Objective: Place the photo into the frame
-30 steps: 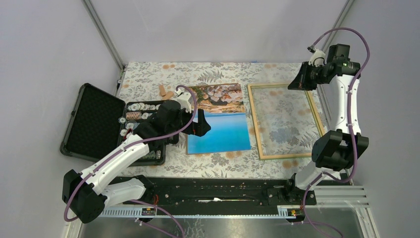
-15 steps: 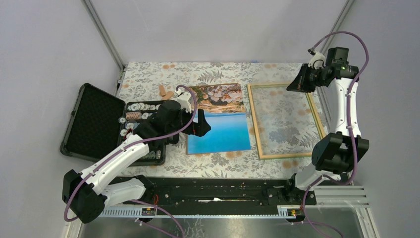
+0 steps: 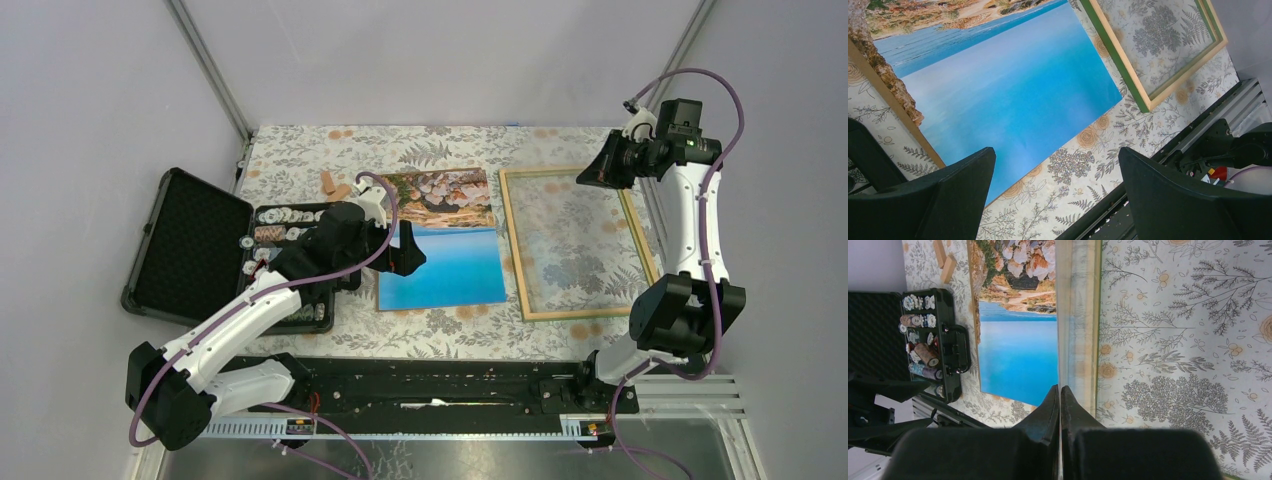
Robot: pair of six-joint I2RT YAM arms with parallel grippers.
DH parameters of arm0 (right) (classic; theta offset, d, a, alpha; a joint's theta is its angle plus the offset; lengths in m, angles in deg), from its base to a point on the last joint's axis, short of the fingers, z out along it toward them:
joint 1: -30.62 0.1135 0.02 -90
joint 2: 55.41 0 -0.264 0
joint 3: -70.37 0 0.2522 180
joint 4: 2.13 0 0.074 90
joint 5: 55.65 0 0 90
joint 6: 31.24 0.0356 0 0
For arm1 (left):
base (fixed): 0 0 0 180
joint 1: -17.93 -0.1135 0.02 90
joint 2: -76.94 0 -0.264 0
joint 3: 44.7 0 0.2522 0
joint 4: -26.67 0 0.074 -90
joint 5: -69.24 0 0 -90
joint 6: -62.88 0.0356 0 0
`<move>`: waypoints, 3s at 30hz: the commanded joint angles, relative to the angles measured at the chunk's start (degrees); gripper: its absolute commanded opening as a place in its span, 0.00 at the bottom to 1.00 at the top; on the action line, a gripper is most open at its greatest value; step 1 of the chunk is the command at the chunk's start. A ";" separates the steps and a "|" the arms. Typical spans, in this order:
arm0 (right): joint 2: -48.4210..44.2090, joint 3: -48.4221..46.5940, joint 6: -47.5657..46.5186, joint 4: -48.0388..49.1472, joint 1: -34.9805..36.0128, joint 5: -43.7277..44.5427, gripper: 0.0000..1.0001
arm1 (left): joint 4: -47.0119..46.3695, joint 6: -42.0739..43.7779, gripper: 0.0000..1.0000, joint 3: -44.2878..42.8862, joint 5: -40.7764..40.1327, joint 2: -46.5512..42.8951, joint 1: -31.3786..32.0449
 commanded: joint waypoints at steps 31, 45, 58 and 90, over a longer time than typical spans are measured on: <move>-2.50 1.37 4.28 1.68 1.06 4.00 0.00 | -2.52 0.32 0.99 0.45 1.31 -1.55 -0.38; -5.29 5.91 4.75 3.03 1.08 5.50 0.01 | -2.56 0.32 0.99 0.54 1.41 -1.72 -0.41; -6.39 8.56 2.86 3.78 1.09 7.04 0.29 | -2.52 0.32 0.99 0.62 1.49 -1.97 -0.38; 2.77 4.61 -9.89 -0.91 0.90 21.40 0.90 | -2.52 0.50 0.99 0.54 2.33 -2.01 -0.47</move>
